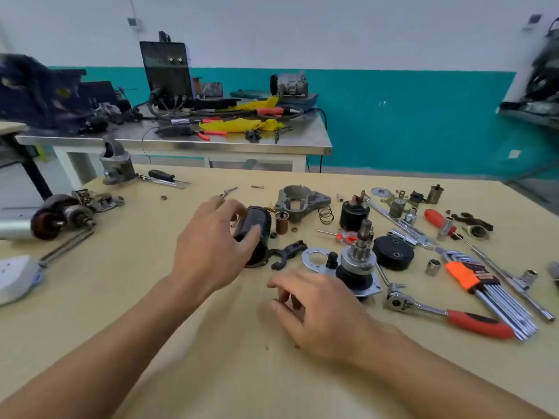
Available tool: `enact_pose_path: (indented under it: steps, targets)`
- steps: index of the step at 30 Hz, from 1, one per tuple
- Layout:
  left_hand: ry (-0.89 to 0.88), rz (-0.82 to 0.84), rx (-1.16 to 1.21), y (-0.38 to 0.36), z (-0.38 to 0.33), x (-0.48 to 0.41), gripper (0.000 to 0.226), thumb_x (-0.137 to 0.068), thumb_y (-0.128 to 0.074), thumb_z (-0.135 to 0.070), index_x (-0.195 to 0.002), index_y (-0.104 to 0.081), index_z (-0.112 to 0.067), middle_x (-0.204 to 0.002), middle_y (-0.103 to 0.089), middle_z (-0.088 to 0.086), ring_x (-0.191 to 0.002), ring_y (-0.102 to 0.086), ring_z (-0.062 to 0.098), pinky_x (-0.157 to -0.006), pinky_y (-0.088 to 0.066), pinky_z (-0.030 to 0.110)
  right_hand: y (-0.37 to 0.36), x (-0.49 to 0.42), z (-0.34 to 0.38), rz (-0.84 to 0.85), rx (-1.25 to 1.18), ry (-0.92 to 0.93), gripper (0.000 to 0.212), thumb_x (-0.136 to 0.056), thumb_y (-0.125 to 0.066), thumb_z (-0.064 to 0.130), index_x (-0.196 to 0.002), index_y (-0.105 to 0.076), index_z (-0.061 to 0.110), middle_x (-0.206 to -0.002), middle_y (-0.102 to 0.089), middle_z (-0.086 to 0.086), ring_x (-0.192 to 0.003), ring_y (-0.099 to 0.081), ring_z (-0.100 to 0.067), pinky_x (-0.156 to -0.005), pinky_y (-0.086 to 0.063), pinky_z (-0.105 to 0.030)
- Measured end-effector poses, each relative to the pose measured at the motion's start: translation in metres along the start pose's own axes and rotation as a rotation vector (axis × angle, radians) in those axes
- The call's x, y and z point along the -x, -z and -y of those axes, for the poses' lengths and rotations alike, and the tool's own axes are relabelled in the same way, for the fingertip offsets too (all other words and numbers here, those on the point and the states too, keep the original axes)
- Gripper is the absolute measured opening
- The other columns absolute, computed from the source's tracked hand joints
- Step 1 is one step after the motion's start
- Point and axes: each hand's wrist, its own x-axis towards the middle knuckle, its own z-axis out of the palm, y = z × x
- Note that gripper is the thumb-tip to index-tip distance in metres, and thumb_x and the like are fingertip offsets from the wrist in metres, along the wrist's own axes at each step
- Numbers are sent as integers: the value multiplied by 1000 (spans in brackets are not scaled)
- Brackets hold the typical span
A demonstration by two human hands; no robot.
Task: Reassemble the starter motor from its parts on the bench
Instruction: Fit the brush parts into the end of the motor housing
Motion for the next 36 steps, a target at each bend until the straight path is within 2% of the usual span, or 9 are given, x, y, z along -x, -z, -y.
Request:
enact_pose_path:
  steps: [3, 6, 10, 15, 22, 25, 30, 34, 36]
  targets:
    - [273, 140, -91, -17, 3, -32, 75, -83, -59, -69, -133, -52, -13, -128, -56, 7, -116, -53, 27, -88, -50, 41, 4, -13, 1, -16, 140, -15, 27, -97, -48, 35, -119, -62, 25, -101, -66, 9, -88, -61, -15, -75, -51, -36]
    - [506, 381, 75, -28, 2, -45, 85, -77, -61, -77, -125, -54, -7, -116, -63, 11, -97, -58, 26, -73, -48, 37, 8, -13, 1, 41, 226, -54, 26, -97, -42, 41, -104, -60, 24, -89, -62, 8, -82, -58, -19, -72, -52, -39]
    - [501, 456, 256, -25, 17, -50, 43, -78, -78, -54, -89, -54, -21, -90, -60, 1, -80, -58, 14, -69, -50, 35, 12, -14, 1, 79, 210, -107, 31, -96, -42, 49, -102, -59, 23, -84, -58, 7, -83, -57, -19, -73, -52, -40]
    - [480, 622, 355, 0, 41, -54, 55, -77, -85, -37, -123, -61, -19, -108, -70, 4, -94, -67, 20, -84, -53, 36, 14, -8, -9, 102, 138, -133, 33, -96, -44, 51, -109, -60, 26, -76, -52, 13, -86, -53, -15, -80, -50, -37]
    - [278, 709, 153, 18, 45, -46, 59, -80, -81, -30, -134, -55, -28, -108, -69, -5, -94, -66, 13, -83, -51, 31, 19, 1, -14, 104, -101, -100, 19, -93, -62, 44, -100, -71, 27, -64, -57, 19, -70, -56, -4, -72, -47, -20]
    - [126, 697, -76, 17, 34, -39, 64, -78, -80, -27, -134, -48, -31, -102, -61, -12, -86, -59, 3, -71, -46, 20, 29, 4, -14, -164, -240, 4, 16, -88, -70, 27, -75, -73, 17, -55, -56, 13, -53, -53, -10, -54, -36, -11]
    - [46, 733, -344, 10, 22, -34, 72, -70, -78, -19, -131, -42, -32, -98, -58, -8, -85, -55, 12, -76, -51, 33, 70, 5, -51, -911, -247, 61, 34, -91, -62, 9, -58, -55, 5, -52, -45, 0, -45, -42, -4, -48, -32, -11]
    - [31, 570, -594, -7, 6, -29, 43, -74, -69, -36, -106, -41, -28, -82, -48, -8, -81, -54, 20, -59, -38, 32, 83, 9, -93, -978, -242, -271, 36, -93, -64, 15, -59, -54, 21, -49, -49, 10, -47, -41, 0, -50, -32, -11]
    - [34, 483, -648, -18, -3, -28, 41, -77, -68, -43, -100, -39, -25, -76, -41, -7, -74, -50, 20, -51, -28, 31, 78, 10, -102, -950, -238, -330, 35, -93, -66, 15, -59, -57, 15, -49, -47, 12, -47, -39, 0, -50, -32, -12]
